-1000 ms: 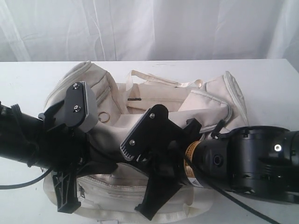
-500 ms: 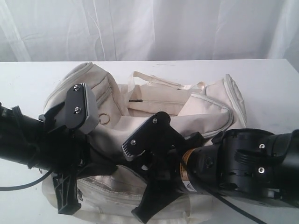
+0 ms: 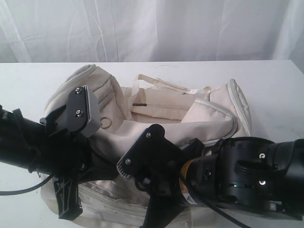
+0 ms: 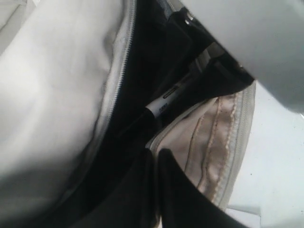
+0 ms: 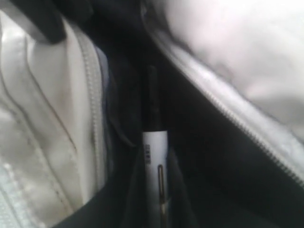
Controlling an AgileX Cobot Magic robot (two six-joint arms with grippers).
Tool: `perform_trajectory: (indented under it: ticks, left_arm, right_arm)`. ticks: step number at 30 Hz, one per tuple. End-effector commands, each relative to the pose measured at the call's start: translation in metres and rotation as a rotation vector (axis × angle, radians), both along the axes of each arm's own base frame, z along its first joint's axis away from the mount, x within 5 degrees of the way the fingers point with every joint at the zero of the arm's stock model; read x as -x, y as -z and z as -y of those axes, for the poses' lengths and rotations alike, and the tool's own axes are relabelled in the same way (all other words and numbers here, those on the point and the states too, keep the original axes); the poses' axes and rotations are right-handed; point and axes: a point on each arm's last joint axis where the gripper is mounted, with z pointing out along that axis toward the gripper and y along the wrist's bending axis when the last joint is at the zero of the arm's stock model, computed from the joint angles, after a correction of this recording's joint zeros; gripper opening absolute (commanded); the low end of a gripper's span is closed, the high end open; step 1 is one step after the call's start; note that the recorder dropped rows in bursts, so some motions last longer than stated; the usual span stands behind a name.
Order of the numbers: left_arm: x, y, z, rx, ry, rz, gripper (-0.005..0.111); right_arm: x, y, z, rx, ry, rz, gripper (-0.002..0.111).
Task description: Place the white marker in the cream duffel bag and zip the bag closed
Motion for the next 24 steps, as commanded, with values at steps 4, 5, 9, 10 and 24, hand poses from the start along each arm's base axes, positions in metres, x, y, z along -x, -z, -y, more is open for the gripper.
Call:
perform_trajectory:
  ticks: [4,5,9,10,24]
  left_arm:
    - [0.002,-0.003,0.001,0.037,-0.008,-0.018,0.0]
    - [0.002,-0.003,0.002,0.038,-0.006,-0.02,0.0]
    - [0.003,-0.003,0.002,0.039,0.001,-0.026,0.0]
    - [0.004,-0.003,0.002,0.04,0.005,-0.029,0.0]
    - [0.003,-0.002,0.001,0.024,0.011,-0.02,0.0]
  right_arm:
    - [-0.007,-0.026,-0.002,0.015,-0.033,0.1,0.042]
    - [-0.008,-0.033,-0.003,-0.002,-0.031,0.116,0.043]
    - [-0.007,-0.052,-0.001,-0.053,-0.028,0.157,0.043]
    - [-0.006,-0.057,0.0,-0.067,-0.027,0.167,0.043]
    - [0.01,-0.106,0.013,-0.311,-0.029,0.242,0.043]
